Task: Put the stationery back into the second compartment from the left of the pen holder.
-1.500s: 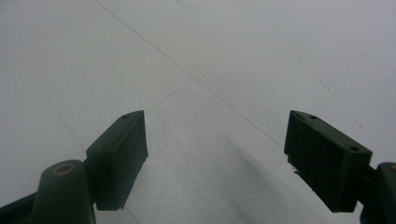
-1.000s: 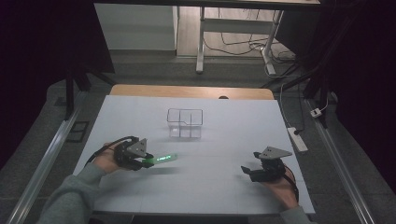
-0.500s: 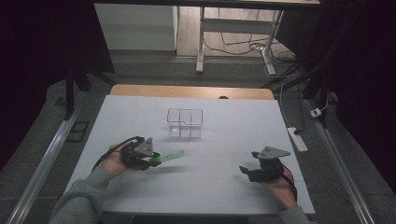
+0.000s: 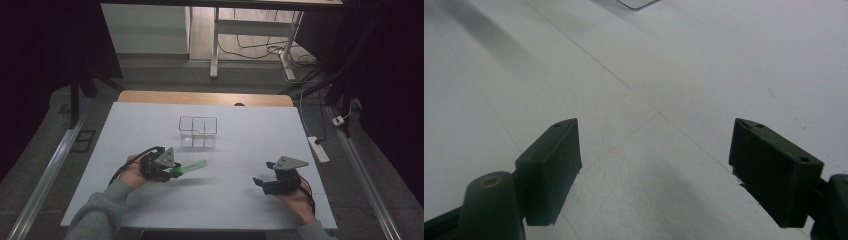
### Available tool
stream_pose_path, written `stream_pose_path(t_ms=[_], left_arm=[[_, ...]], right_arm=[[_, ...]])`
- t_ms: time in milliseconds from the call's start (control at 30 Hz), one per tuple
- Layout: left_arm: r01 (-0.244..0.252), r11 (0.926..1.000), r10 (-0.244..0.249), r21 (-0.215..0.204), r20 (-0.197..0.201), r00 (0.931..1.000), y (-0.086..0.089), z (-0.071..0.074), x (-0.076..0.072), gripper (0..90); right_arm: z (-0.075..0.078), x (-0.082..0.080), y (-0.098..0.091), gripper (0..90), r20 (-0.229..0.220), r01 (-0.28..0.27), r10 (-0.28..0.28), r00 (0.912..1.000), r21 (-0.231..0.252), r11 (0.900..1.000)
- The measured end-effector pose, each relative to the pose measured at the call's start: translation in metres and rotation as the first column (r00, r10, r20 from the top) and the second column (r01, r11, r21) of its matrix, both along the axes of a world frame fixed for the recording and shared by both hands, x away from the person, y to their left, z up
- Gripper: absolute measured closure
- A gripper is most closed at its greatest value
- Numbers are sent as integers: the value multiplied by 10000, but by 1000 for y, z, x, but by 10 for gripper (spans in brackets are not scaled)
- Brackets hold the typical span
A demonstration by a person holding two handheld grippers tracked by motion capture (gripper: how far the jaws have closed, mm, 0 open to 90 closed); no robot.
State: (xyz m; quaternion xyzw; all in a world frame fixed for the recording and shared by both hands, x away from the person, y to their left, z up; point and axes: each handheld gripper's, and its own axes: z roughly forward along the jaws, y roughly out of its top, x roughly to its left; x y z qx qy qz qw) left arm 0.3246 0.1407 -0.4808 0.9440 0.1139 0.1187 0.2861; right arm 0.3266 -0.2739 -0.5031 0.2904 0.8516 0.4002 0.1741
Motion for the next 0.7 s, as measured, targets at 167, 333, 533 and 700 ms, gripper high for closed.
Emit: stream_pose_path(t_ms=[167, 333, 533, 700], left_arm=[[74, 9999, -75, 89, 95, 9999, -9, 1, 0, 667], [318, 9994, -321, 120, 244, 9992, -25, 4, 2, 666], [421, 9990, -425, 172, 255, 9988, -32, 4, 1, 667], [446, 9988, -451, 189, 272, 9986, -34, 4, 1, 666]], right_arm=[[1, 0, 3, 201, 18, -82, 82, 10000, 9, 10000], [0, 0, 7, 201, 6, -193, 193, 9998, -93, 9998], [0, -1, 9, 201, 28, -267, 267, 9996, -66, 9996], [0, -2, 11, 202, 29, -332, 332, 9994, -105, 9994]])
